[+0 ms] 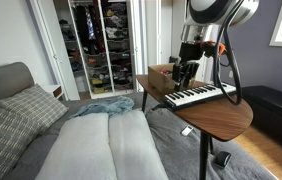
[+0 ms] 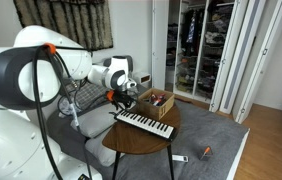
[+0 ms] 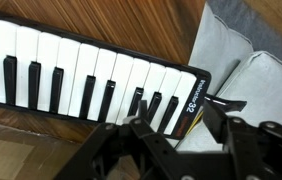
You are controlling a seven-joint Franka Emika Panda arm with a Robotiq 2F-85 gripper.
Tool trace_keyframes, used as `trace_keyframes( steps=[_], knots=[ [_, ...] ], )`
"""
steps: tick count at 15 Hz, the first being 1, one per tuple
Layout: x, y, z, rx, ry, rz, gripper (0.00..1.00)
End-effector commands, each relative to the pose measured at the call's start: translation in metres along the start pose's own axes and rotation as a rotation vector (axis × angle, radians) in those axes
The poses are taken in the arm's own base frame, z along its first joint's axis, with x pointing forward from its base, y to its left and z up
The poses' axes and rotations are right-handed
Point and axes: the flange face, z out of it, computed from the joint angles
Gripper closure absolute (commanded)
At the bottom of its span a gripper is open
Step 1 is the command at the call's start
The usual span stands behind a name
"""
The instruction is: Press a key on the keyboard
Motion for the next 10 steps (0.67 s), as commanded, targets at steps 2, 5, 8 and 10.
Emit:
trace_keyframes(
  steps=[2, 5, 8, 10],
  knots=[
    [-0.006, 0.001, -0.015, -0.018, -0.026, 0.060, 0.02],
    [-0.010, -0.001, -0.023, -0.020, -0.029, 0.089, 0.00],
    [-0.013, -0.003, -0.034, -0.027, -0.015, 0.103, 0.00],
    [-0.016, -0.006, -0.043, -0.033, -0.006, 0.107, 0.00]
  ],
)
